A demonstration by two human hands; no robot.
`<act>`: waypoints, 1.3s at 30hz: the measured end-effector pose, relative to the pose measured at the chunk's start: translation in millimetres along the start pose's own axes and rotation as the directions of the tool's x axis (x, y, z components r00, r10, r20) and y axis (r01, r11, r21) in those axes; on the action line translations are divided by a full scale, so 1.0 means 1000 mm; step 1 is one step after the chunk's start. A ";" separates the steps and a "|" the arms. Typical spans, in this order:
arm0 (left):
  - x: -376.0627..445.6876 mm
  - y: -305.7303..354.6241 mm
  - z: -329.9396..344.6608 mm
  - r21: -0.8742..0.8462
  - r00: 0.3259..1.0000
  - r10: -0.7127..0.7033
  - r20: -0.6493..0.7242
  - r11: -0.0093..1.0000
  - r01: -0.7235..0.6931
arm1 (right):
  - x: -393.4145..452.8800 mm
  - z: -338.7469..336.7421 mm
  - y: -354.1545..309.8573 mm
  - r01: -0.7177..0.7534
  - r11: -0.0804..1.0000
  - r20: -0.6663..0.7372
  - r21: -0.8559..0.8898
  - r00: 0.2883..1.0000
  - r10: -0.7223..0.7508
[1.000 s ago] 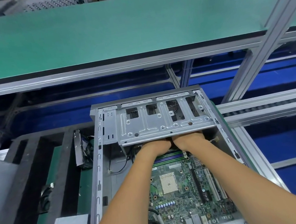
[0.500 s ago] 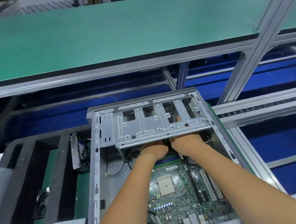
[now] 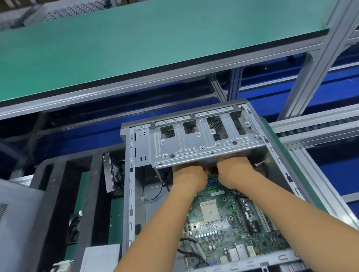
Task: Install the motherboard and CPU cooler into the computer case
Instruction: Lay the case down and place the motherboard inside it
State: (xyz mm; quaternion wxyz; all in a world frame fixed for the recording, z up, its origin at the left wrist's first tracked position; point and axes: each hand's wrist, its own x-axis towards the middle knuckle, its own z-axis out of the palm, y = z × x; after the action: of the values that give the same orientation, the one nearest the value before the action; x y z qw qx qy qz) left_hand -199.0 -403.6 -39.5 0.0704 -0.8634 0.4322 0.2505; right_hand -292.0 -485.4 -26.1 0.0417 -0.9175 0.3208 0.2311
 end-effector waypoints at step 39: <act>-0.037 -0.037 0.019 0.066 0.983 -0.174 0.052 0.983 0.171 | 0.014 0.008 -0.002 0.134 0.971 0.002 0.196 0.991 -0.137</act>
State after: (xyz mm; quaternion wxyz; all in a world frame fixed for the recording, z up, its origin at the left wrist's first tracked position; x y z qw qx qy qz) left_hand -195.4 -347.8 -41.4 0.1305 -0.8875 0.3610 0.2548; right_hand -284.4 -490.3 -40.1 0.1499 -0.9269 0.2783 0.2023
